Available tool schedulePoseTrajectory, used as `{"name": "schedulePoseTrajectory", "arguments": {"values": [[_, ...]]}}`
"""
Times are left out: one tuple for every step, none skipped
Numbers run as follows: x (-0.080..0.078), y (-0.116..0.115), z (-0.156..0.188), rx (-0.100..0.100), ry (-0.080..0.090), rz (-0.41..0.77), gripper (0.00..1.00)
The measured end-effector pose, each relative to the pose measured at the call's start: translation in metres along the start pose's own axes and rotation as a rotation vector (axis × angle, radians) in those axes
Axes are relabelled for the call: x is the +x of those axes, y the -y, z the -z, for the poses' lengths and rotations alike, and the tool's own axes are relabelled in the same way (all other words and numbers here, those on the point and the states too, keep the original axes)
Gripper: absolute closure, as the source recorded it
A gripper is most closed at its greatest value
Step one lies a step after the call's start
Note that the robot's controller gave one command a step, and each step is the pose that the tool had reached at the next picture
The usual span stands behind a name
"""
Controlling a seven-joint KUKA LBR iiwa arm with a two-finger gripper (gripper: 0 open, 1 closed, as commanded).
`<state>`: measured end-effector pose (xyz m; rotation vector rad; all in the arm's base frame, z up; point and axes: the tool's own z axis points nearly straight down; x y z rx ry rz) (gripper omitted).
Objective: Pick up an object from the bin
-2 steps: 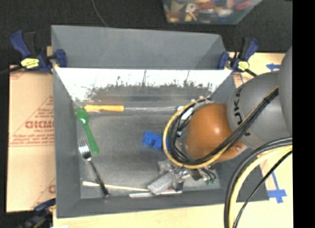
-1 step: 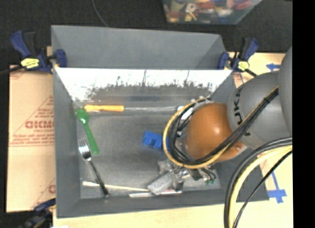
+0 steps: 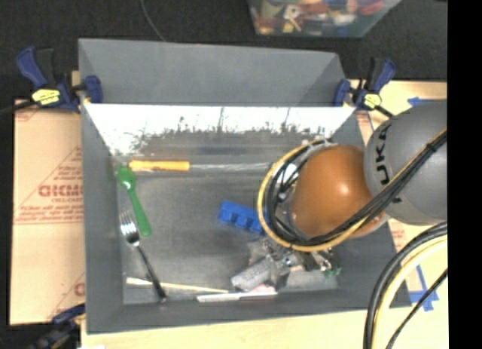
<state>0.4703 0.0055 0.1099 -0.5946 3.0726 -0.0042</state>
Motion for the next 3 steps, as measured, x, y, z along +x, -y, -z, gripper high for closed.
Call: {"name": "schedulePoseTrajectory", "arguments": {"values": [[-0.002,0.001,0.039,0.002,0.007,0.0,1.0],[-0.003,0.001,0.064,0.003,0.007,-0.003,1.0],[-0.003,0.002,0.088,0.003,0.009,-0.003,1.0]]}}
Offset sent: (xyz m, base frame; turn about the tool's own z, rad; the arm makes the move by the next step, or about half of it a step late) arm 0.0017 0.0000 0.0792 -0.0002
